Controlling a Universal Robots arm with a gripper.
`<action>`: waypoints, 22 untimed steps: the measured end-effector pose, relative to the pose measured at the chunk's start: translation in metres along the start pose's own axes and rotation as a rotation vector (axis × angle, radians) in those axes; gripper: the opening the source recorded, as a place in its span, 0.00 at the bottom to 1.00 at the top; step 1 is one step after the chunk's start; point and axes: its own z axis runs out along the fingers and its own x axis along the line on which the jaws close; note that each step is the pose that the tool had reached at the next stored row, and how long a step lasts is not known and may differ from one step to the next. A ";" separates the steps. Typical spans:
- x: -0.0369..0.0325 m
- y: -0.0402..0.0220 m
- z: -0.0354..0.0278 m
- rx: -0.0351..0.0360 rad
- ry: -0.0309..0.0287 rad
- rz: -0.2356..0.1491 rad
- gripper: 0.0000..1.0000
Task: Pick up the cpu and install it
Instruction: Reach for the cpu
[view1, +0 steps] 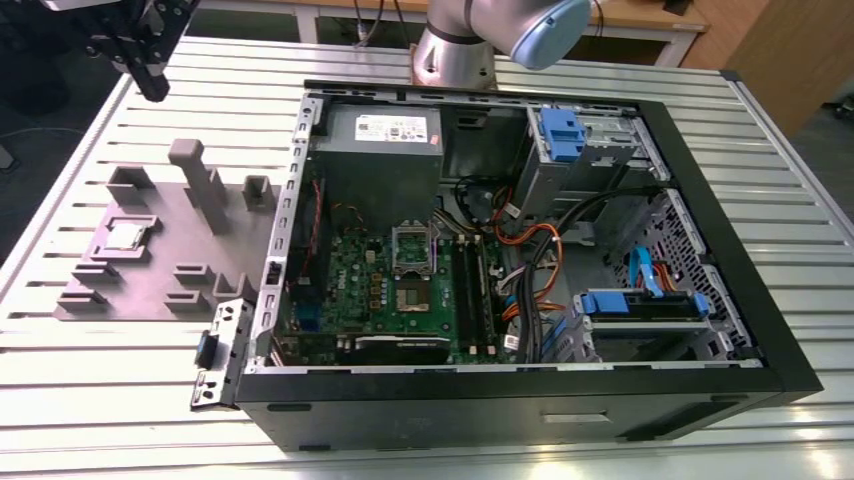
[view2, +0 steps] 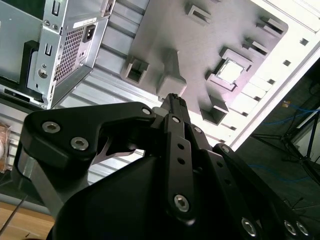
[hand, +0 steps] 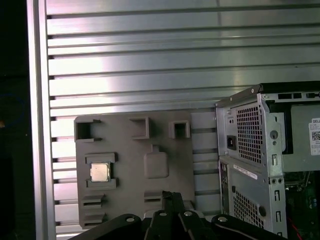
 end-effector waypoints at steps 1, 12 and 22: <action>0.0004 0.0000 -0.0001 0.0001 0.0001 0.000 0.11; 0.0055 -0.0004 -0.0002 0.0001 0.0001 0.000 0.11; 0.0108 -0.0008 -0.0004 0.0001 0.0001 0.000 0.11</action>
